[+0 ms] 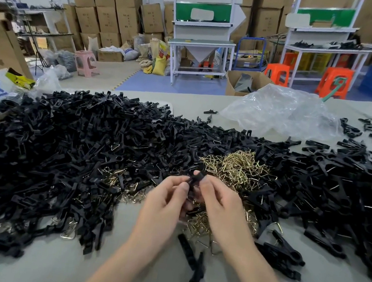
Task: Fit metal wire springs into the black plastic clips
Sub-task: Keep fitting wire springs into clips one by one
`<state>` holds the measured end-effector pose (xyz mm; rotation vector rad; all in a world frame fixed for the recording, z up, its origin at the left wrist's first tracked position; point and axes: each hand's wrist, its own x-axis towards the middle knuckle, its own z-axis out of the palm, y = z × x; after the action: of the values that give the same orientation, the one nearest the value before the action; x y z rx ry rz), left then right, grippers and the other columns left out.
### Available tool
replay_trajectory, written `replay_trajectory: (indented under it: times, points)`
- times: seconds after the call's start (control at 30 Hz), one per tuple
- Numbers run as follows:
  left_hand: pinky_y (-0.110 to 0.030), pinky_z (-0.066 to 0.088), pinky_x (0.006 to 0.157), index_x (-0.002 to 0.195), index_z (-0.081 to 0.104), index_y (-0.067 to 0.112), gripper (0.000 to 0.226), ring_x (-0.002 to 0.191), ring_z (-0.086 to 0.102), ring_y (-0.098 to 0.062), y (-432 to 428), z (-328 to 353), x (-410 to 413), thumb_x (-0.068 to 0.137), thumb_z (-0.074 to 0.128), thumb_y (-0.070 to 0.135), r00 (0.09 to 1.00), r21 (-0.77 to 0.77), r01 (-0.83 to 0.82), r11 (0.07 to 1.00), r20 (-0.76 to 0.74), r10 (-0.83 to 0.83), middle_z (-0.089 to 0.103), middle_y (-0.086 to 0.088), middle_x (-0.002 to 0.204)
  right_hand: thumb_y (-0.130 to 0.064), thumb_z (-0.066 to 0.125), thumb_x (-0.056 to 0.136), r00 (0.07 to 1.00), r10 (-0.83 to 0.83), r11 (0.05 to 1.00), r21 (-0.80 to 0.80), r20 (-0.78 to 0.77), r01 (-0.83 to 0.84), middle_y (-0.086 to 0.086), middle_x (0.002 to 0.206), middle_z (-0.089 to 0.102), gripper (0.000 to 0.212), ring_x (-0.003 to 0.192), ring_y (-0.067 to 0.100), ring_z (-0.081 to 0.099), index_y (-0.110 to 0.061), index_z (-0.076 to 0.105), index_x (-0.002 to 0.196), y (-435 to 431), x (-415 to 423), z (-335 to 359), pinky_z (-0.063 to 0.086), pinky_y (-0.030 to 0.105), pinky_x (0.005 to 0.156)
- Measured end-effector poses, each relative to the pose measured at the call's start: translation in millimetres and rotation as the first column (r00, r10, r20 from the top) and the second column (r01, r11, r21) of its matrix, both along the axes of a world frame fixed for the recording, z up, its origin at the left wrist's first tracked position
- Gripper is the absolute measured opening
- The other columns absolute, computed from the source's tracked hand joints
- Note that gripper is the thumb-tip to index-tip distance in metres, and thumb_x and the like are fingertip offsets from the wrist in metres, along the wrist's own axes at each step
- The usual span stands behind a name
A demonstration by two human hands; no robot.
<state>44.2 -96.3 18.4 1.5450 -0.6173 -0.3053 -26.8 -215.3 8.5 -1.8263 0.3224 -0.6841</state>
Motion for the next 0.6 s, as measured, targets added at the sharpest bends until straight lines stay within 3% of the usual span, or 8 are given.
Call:
replay_trajectory:
  times: [0.1,0.23,0.33,0.47,0.6]
  points:
    - [-0.018,0.052,0.057,0.106,0.067,0.023,0.019,0.068,0.066,-0.007,0.9,-1.0,-3.7,0.103,0.050,0.015,0.999,-0.027,-0.029,0.999,0.024,0.029,0.073,0.006,0.079,-0.026,0.055,0.104,0.992,0.122,0.989,0.085,-0.033,-0.118,-0.010,0.099,0.076,0.020,0.095,0.008,0.071,-0.033,0.073,0.109,2.5,-3.9,3.6,0.056,0.027,0.088]
    - [-0.019,0.055,0.072,0.109,0.066,0.028,0.020,0.090,0.070,-0.004,2.8,-3.2,-10.8,0.104,0.050,0.017,0.995,-0.021,-0.053,0.998,0.085,0.055,0.074,0.012,0.097,-0.008,0.063,0.099,0.990,0.142,0.976,0.169,-0.005,-0.140,-0.011,0.099,0.077,0.025,0.094,0.002,0.071,-0.029,0.073,0.110,2.7,-1.8,8.0,0.053,0.015,0.082]
    - [-0.016,0.052,0.073,0.109,0.063,0.032,0.016,0.087,0.068,-0.003,4.5,-3.3,-13.5,0.103,0.050,0.025,0.983,-0.031,-0.097,0.995,0.157,0.100,0.072,0.017,0.098,-0.008,0.066,0.097,0.993,0.113,0.959,0.259,0.027,-0.116,-0.009,0.102,0.077,0.034,0.098,0.003,0.071,-0.036,0.070,0.115,4.6,2.5,9.5,0.051,0.011,0.081]
    - [-0.008,0.049,0.069,0.105,0.062,0.031,0.012,0.087,0.068,0.001,2.4,-5.2,-22.3,0.102,0.052,0.025,0.976,-0.112,-0.123,0.986,0.167,0.140,0.071,0.019,0.099,-0.003,0.062,0.097,0.987,0.093,0.886,0.441,0.131,-0.142,-0.001,0.108,0.077,0.044,0.107,0.015,0.071,-0.042,0.071,0.113,5.2,5.0,9.7,0.057,0.027,0.093]
    - [-0.025,0.056,0.073,0.097,0.060,0.044,0.014,0.088,0.070,-0.011,0.7,-7.3,-16.8,0.097,0.058,0.030,0.965,-0.178,-0.219,0.959,0.109,0.240,0.072,0.009,0.100,0.002,0.059,0.096,0.966,0.024,0.730,0.656,0.259,-0.194,0.006,0.104,0.075,0.039,0.106,0.026,0.073,-0.030,0.076,0.112,1.8,5.3,10.2,0.060,0.035,0.087]
